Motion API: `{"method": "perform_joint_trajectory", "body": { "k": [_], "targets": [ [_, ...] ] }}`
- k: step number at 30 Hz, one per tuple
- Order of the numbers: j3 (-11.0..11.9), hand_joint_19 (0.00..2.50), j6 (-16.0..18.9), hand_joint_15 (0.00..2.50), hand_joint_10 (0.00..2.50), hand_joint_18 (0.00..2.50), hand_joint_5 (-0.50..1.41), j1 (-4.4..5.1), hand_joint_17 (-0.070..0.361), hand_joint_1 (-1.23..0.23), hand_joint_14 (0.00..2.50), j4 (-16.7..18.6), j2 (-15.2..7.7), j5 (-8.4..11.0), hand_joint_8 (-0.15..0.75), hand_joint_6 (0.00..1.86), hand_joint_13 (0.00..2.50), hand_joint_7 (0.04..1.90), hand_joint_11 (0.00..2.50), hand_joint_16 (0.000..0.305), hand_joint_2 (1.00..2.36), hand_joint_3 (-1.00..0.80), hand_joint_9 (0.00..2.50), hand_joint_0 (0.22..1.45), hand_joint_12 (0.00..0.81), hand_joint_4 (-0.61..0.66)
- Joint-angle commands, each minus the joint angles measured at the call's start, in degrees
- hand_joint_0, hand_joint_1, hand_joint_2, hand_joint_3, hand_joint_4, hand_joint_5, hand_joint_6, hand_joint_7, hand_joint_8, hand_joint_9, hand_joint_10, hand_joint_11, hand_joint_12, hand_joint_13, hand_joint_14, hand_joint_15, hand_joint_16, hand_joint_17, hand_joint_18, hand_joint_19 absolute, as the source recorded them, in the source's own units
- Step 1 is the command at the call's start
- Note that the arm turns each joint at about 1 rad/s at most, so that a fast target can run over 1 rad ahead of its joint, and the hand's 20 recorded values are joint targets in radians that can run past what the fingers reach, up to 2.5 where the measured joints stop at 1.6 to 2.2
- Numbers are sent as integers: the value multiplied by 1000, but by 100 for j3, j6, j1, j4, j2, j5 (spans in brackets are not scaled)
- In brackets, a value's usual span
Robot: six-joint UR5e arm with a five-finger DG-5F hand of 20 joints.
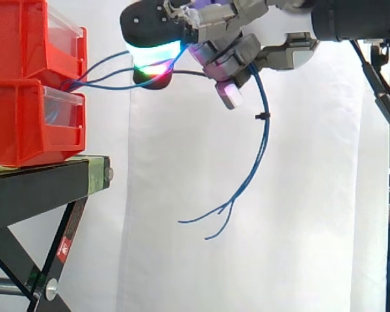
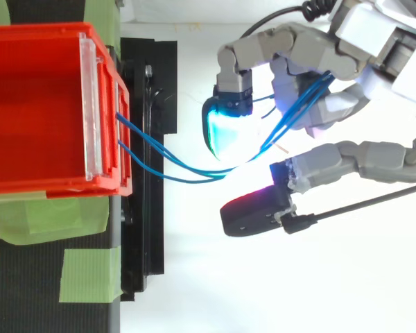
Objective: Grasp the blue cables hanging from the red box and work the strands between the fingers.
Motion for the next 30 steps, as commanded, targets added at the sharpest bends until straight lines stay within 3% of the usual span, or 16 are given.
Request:
{"method": "perform_joint_trajectory", "body": {
  "k": [1,4,7,13,15,17,18,23,27,30],
  "targets": [
    [-4,817,161,1639,2500,1381,224,25,134,-752,2500,-176,8,190,427,835,1006,1320,2468,60,1017,-438,717,849,519,221],
    [5,817,495,1639,2500,1381,224,69,134,-751,2500,-466,-1,550,427,834,1006,1319,2468,60,1017,-447,717,851,519,220],
    [-4,817,548,1639,2500,1381,223,87,134,-751,2500,-563,8,620,427,831,1006,1328,2468,60,1017,-446,717,851,519,221],
    [128,817,152,1639,2500,1381,223,60,134,-751,2500,-335,-1,585,427,831,1006,1320,2468,60,1017,-450,717,853,519,221],
    [172,817,-77,1639,2500,1381,223,51,134,-750,2500,-238,8,453,427,831,1006,1319,2468,60,1018,-444,717,851,519,222],
    [181,817,-419,1639,2500,1381,223,34,134,-750,2500,-150,-1,181,427,830,1006,1321,2468,60,1018,-443,717,852,519,216],
    [181,817,-771,1639,2500,1381,224,16,134,-750,2500,-44,8,-180,427,830,1006,1321,2468,60,1017,-449,717,853,519,216],
    [181,817,-1430,1639,2500,1381,223,-36,134,-751,2500,202,-1,-681,427,825,1006,1330,2468,60,1018,-444,717,854,519,222],
    [181,817,-1720,1639,2500,1381,223,-63,134,-751,2500,360,8,-892,427,826,1006,1329,2468,60,1017,-449,717,855,519,225],
    [181,817,-1755,1639,2500,1381,223,-80,134,-752,2500,474,16,-918,427,829,1006,1321,2468,60,1017,-447,717,855,519,219]
  ]
}}
